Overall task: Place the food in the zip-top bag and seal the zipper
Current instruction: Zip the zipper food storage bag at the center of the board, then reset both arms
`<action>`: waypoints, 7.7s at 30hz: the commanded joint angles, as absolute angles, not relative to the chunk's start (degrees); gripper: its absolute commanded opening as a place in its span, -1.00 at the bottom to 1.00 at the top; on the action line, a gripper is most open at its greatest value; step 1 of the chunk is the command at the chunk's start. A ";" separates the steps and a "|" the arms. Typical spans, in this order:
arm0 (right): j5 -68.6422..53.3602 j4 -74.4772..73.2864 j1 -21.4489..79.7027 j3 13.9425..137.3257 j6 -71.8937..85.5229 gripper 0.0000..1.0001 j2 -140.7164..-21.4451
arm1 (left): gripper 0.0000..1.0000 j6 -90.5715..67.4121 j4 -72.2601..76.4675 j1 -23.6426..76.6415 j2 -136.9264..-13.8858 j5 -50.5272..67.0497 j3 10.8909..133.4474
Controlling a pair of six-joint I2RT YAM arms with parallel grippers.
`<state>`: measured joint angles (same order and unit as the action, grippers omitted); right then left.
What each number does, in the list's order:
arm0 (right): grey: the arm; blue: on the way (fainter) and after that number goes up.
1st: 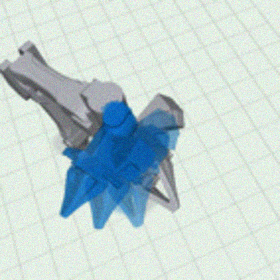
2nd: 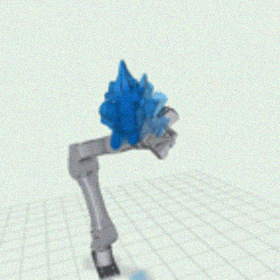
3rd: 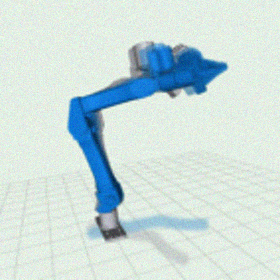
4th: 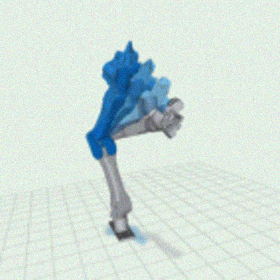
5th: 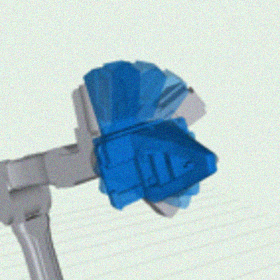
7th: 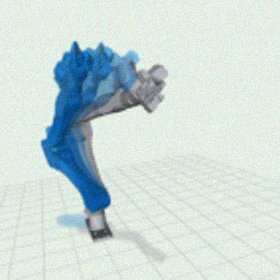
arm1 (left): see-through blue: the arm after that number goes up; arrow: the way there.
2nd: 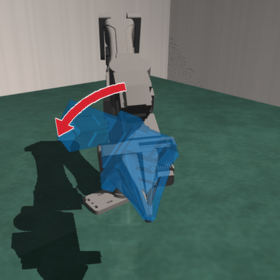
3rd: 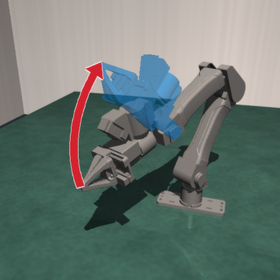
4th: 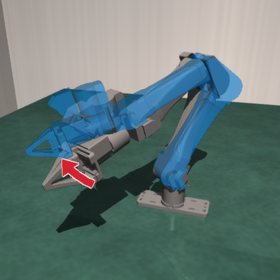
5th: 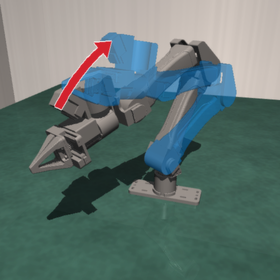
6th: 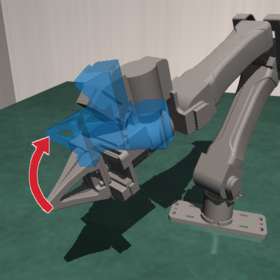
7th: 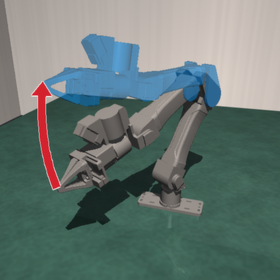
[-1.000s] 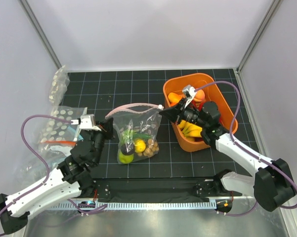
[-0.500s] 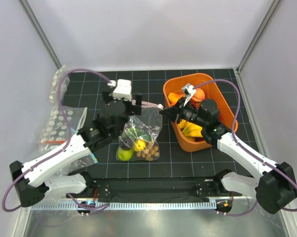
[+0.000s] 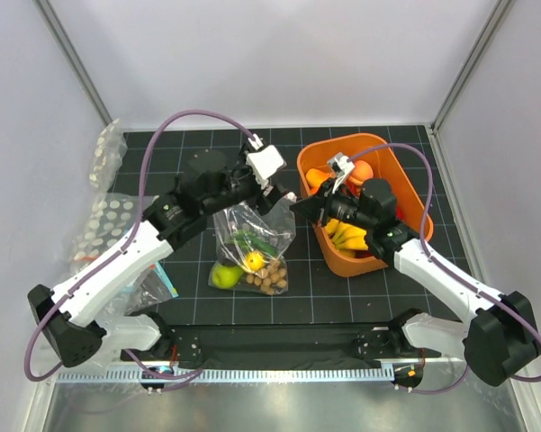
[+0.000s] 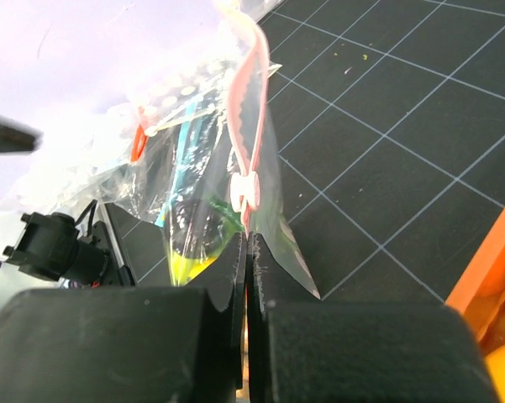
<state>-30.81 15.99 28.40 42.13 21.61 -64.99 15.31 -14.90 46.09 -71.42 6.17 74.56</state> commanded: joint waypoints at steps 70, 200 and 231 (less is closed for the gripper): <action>-34.45 15.38 29.88 42.36 17.84 -0.98 -58.45 | -0.15 43.77 -51.33 33.31 -98.61 60.56 101.16; 3.07 17.67 24.70 57.04 28.30 0.53 -83.41 | -0.64 10.91 -37.98 7.82 -110.92 30.49 92.29; 13.08 3.09 24.79 38.58 30.32 0.64 -47.38 | 1.00 -55.43 -11.69 16.70 -65.32 -5.18 52.40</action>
<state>7.20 5.65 24.80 38.48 29.41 -50.98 -41.15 -13.08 15.90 -69.69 0.40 55.42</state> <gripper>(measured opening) 0.819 0.996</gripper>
